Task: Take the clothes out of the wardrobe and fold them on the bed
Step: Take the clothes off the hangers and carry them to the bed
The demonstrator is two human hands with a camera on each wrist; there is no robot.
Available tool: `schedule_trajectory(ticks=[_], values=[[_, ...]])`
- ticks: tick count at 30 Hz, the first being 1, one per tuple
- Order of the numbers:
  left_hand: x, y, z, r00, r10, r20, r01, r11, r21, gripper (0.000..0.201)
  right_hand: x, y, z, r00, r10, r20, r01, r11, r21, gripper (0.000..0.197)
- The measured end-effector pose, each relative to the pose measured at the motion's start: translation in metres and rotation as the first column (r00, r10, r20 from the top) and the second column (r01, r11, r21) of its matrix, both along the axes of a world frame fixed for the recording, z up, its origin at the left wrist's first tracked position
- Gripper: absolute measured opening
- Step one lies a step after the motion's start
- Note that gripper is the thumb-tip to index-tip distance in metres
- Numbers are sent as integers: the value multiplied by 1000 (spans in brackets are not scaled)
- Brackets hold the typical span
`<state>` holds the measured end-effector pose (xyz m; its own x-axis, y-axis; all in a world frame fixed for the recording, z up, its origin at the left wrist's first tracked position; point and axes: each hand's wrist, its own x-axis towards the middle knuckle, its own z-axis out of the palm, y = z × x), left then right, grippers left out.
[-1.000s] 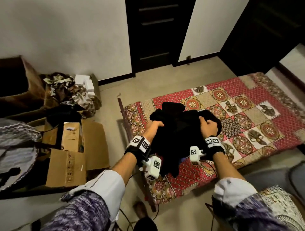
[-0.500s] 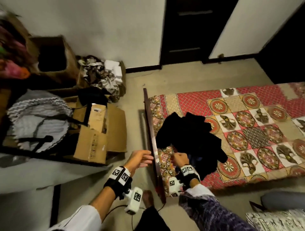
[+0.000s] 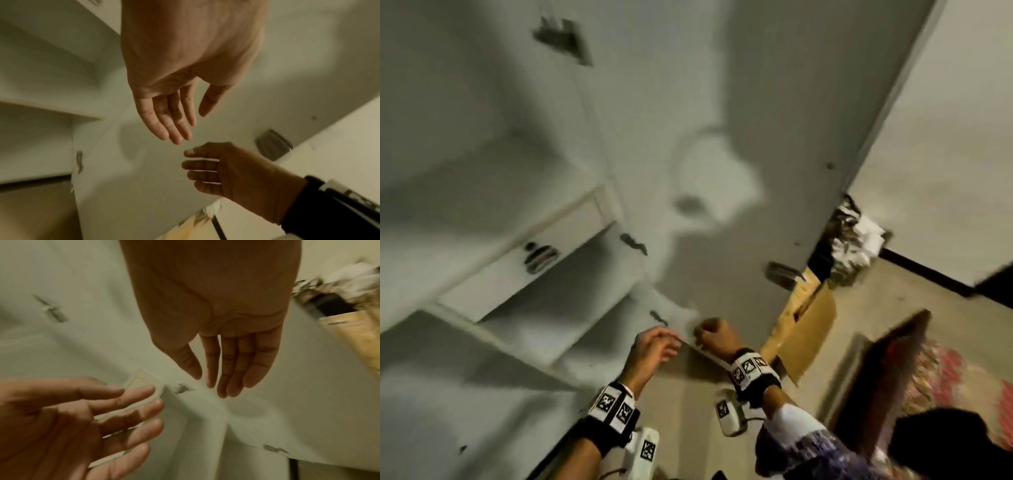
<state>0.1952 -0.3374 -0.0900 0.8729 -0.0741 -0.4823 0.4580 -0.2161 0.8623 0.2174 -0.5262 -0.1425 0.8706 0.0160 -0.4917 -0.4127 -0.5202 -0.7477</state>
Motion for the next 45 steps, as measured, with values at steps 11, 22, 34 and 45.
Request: schedule_trajectory(ticks=[11,22,34,45], values=[[57,297,230,676,423,604,-474,877,-84,17,171,312,289,678,347,649,-469,883,18,15],[89,449,479,308,456,835,-704,699,-122,17,240,477,550,291,159,944,-745,656,119,19],[101,484,709,-211,144,967,-847,467,-254,33,288,610,710,44,38,998,-840,543,16,37],[140,508,777,10,92,996,-815,577,-46,26,293,676,734,230,146,962,-845,521,123,77]])
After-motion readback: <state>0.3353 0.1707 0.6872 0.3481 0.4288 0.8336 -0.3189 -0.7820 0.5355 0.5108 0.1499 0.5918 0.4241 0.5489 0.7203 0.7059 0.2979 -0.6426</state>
